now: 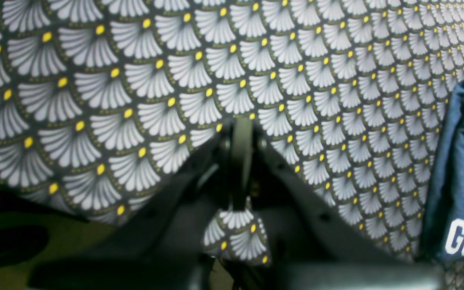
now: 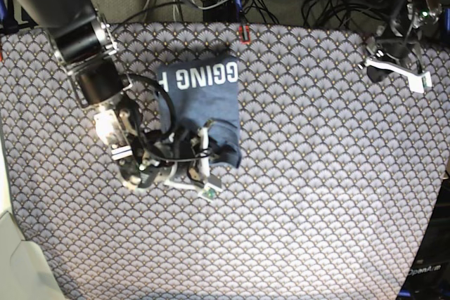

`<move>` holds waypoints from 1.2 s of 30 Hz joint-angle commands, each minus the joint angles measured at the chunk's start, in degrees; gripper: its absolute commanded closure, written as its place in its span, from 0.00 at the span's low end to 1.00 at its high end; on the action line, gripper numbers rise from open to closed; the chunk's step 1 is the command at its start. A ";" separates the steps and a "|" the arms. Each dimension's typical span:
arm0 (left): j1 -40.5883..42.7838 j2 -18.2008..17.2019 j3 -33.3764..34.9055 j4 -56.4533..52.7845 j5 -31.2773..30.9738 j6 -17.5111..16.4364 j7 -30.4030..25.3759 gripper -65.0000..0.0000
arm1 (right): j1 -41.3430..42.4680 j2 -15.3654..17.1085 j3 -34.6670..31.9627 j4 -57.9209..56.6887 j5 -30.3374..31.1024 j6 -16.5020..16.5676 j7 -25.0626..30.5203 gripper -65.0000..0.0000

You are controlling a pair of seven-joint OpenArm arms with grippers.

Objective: Fold the T-shirt properly
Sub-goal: 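Straighten the folded bundle with the right gripper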

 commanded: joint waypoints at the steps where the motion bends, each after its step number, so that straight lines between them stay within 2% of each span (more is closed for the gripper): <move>1: -0.07 -0.73 -0.05 1.13 -0.47 -0.34 -0.91 1.00 | 0.37 0.52 0.47 3.91 1.41 0.45 -0.24 1.00; 7: -0.95 -0.73 0.13 0.78 -0.47 -0.34 -1.17 1.00 | -7.27 2.81 0.82 22.20 1.24 0.45 -6.84 1.00; 12: -1.39 -0.55 0.21 0.60 -0.47 -0.34 -1.17 1.00 | -14.31 3.07 7.76 33.01 1.24 0.45 -11.32 1.00; 14: -1.39 -0.47 0.21 0.60 -0.47 -0.34 -1.17 1.00 | -16.68 4.39 10.14 35.21 1.24 0.45 -11.67 1.00; 19: -1.39 -0.47 0.21 0.60 -0.47 -0.34 -1.35 1.00 | -20.64 6.94 13.30 35.47 1.24 0.45 -11.58 1.00; 24: -1.04 -0.47 0.21 0.86 -0.47 -0.34 -1.08 1.00 | -22.48 7.55 14.53 35.12 1.15 0.45 -11.49 1.00; 27: -0.68 -0.47 0.21 1.13 -0.73 -0.34 -0.82 1.00 | -23.36 8.78 14.89 35.03 1.15 0.45 -9.30 1.00; 36: 2.39 -0.73 -0.14 1.13 -0.82 -0.42 -1.08 1.00 | -23.98 9.13 14.80 25.54 1.15 0.45 -4.55 1.00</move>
